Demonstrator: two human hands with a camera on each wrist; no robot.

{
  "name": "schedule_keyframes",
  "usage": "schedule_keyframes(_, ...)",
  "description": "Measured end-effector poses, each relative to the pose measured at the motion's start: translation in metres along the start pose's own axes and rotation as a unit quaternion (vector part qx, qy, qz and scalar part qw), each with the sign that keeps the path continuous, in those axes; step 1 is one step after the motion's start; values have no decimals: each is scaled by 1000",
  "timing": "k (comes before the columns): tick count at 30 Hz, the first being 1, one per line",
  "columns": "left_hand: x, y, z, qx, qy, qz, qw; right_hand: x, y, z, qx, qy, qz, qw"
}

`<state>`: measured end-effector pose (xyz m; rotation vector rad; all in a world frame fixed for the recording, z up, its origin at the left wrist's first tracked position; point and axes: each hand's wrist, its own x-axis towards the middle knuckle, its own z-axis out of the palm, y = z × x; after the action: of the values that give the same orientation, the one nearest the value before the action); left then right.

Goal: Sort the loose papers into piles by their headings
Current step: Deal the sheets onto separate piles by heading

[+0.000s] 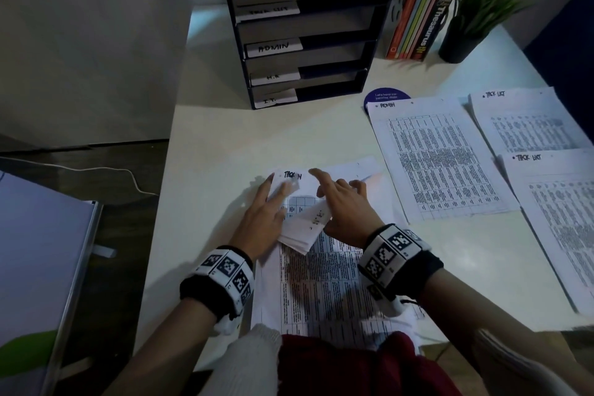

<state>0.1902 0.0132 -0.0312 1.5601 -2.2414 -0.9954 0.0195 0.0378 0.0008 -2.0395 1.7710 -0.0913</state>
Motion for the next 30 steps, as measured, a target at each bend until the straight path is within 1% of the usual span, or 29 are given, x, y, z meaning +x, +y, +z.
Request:
schedule_keyframes(2,-2,0,0,-46,4,-19,999,-1,2,0,26,9,-5,1000)
schedule_keyframes(4,-5,1,-2,-80,-10,-22,997,0,5,1,43,23,-10,999)
schedule_keyframes(7,-6,1,-4,-80,-31,-18,996,0,9,1,47,37,-8,998)
schedule_keyframes(9,-5,2,-5,-88,-14,-22,996,-1,10,1,61,50,-10,997)
schedule_keyframes(12,-5,3,-5,-191,20,1,981,0,11,1,74,68,-37,994)
schedule_keyframes(13,-5,3,-6,-225,36,3,974,0,11,2,71,93,-57,991)
schedule_keyframes(15,-2,4,-10,-263,54,-7,963,3,12,4,48,182,-98,977)
schedule_keyframes(16,0,3,-10,-251,41,-10,967,4,13,3,38,212,-108,971)
schedule_keyframes(17,2,1,-10,-239,15,-13,971,6,14,3,26,227,-117,966)
schedule_keyframes(18,4,0,-10,-244,-9,-14,970,9,15,4,11,222,-123,967)
schedule_keyframes(19,4,-4,-10,-275,-34,-25,961,11,14,3,-5,206,-127,970)
schedule_keyframes(20,5,-4,-13,-320,-54,-47,945,11,13,2,-14,187,-139,972)
schedule_keyframes(21,6,-4,-16,-373,-62,-81,922,12,12,4,-13,175,-148,973)
schedule_keyframes(22,8,-5,-18,-411,-54,-105,904,12,12,8,-13,165,-154,974)
schedule_keyframes(23,11,-3,-21,-415,-34,-115,902,11,11,10,-9,155,-152,976)
schedule_keyframes(24,16,-3,-24,-367,-13,-111,924,10,10,13,-3,151,-149,977)
schedule_keyframes(25,23,-6,-24,-287,6,-99,953,9,10,15,2,152,-148,977)
schedule_keyframes(26,30,-9,-25,-206,21,-82,975,7,12,17,10,155,-147,977)
schedule_keyframes(27,36,-13,-25,-137,19,-75,988,5,12,18,14,153,-148,977)
schedule_keyframes(28,41,-16,-25,-85,11,-72,994,4,12,18,15,150,-149,977)
schedule_keyframes(30,48,-21,-24,-25,-6,-68,997,2,14,20,9,146,-152,978)
